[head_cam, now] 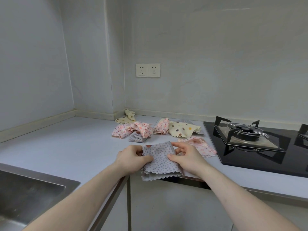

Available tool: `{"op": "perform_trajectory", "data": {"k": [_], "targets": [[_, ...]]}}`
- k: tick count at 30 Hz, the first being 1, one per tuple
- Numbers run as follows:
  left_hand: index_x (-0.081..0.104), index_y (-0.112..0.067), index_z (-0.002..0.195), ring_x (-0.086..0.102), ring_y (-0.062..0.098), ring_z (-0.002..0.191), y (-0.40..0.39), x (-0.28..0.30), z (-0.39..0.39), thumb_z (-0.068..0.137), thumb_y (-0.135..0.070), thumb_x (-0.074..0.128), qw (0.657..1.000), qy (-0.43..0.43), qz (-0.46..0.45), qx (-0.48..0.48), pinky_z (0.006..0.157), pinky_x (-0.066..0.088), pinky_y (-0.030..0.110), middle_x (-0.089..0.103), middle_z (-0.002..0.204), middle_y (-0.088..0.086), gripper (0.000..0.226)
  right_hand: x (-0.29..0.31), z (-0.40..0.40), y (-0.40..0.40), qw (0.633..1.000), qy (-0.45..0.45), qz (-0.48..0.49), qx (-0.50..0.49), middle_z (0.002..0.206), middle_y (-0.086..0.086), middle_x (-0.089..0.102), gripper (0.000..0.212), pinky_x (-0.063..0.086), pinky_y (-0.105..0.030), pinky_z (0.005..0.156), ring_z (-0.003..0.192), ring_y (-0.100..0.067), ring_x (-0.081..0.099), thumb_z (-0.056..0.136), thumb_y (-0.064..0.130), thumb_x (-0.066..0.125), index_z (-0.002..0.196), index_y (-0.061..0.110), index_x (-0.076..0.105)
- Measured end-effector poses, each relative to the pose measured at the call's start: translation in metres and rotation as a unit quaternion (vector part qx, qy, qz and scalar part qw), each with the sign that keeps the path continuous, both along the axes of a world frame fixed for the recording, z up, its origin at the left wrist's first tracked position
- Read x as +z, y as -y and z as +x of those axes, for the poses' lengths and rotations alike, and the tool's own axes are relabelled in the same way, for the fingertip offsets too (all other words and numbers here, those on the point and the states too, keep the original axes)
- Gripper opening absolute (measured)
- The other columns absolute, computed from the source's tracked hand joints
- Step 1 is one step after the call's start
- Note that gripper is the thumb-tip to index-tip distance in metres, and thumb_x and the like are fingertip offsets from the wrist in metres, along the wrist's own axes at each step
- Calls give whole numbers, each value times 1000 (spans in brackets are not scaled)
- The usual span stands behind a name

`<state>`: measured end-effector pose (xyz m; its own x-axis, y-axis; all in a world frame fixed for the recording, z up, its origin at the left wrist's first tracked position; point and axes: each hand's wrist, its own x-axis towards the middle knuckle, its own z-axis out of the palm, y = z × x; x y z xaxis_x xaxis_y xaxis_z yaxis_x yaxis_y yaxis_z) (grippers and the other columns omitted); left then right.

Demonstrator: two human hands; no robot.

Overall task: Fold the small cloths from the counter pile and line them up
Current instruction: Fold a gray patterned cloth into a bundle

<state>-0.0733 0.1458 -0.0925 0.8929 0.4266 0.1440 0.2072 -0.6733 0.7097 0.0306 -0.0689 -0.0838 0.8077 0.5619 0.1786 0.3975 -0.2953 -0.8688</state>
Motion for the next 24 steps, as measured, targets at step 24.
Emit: {"op": "perform_trajectory", "data": {"k": [24], "targets": [[72,-15,85,53,11,51,4,0,-3,85,-15,83,978,162,-129,-34,52,43,24,61,62,-4,11,-6,3,1,996,22,91,-11,104,2,75,46,56,-29,61,63,-17,69,85,-8,66,100,33,79]]}}
